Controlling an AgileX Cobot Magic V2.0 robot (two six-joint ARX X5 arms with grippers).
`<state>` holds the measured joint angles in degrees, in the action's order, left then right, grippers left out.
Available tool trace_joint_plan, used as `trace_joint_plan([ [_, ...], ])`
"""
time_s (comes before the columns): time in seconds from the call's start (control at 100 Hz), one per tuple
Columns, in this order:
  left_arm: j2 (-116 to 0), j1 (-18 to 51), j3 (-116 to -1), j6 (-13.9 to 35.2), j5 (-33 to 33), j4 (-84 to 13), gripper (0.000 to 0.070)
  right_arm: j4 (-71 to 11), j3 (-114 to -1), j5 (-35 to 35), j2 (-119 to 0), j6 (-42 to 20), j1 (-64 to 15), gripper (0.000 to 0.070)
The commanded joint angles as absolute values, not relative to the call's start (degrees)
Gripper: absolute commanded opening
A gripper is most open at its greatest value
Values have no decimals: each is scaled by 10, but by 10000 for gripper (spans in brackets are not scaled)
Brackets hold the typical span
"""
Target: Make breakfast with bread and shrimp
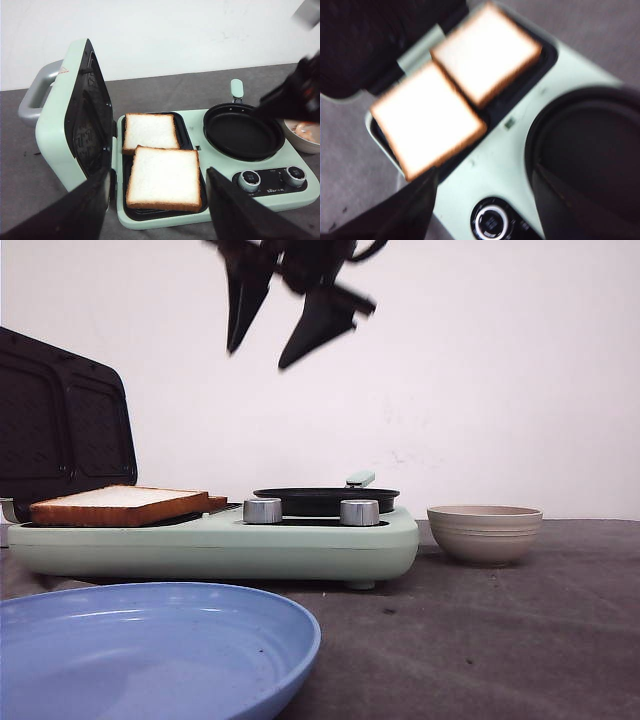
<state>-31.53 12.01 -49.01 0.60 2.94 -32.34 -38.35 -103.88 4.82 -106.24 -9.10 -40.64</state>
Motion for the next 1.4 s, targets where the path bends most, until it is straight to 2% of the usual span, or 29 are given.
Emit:
trace_joint_plan([
  [0.0,-317,120,-496,0,28,-317,314,-380,-1049,42,-1053,-67,-410,355],
  [0.31,-317,120,-496,0,28,-317,314,-389,-985,41,-953,-42,-390,337],
  [0.46,-318,120,-496,0,28,-317,314,-353,-882,29,-872,-38,-379,337],
  [0.62,-318,120,-496,1,28,-317,314,-279,-728,25,-752,-39,-369,337],
  [0.76,-318,120,-494,4,28,-316,314,-222,-604,14,-648,-63,-369,337],
  [0.95,-318,120,-482,16,29,-310,314,-188,-482,-1,-530,-96,-369,337],
  [1.22,-317,120,-438,55,35,-286,313,-189,-379,-47,-395,-120,-370,337],
  [1.39,-316,120,-420,58,37,-282,313,-195,-333,-56,-330,-147,-370,337],
])
